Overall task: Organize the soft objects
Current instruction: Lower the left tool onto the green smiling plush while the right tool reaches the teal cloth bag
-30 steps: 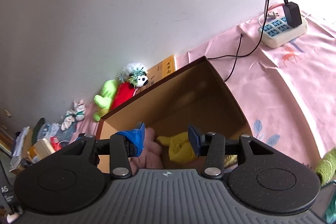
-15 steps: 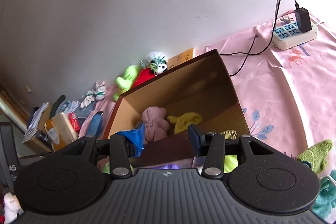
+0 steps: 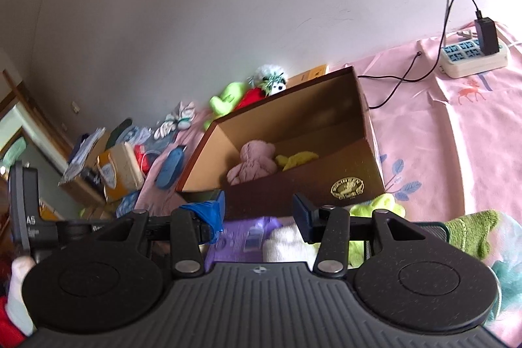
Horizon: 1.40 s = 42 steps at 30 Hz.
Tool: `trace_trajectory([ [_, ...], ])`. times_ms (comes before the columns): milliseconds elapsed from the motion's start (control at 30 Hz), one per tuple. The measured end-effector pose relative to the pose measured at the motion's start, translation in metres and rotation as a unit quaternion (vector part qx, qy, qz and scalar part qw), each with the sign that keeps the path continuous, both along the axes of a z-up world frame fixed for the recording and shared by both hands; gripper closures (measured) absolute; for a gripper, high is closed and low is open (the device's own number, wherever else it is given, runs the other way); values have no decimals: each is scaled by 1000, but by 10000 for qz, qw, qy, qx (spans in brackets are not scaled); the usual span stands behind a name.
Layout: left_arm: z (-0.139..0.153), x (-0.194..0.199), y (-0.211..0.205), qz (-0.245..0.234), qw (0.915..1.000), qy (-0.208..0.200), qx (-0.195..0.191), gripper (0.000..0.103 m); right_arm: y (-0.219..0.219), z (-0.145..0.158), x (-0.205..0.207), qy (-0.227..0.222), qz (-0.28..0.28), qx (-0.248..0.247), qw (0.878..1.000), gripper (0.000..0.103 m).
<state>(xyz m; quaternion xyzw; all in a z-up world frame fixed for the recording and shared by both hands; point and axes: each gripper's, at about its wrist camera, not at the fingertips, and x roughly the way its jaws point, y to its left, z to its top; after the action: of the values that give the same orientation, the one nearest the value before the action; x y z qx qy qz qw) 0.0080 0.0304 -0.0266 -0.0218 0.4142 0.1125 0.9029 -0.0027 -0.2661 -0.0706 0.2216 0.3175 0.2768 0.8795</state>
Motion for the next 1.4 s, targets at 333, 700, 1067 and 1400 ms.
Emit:
trace_trajectory([
  [333,-17,-25,7,-83,9998,196,48,33,9,-14,-21,21,893,-294,9956,73],
  [700,-33,-22,15,-313,9986,429,-20,32,54,-52,-45,33,2198,-1361,9660,73],
  [1067,-40,-12,24,-468,9978,456,-49,32,81,-90,-35,259,2362,-1924,9521,73],
  [1400,-53,-2,34,-720,9953,429,-482,31,88,-90,-49,246,3155,-2097,9251,70],
])
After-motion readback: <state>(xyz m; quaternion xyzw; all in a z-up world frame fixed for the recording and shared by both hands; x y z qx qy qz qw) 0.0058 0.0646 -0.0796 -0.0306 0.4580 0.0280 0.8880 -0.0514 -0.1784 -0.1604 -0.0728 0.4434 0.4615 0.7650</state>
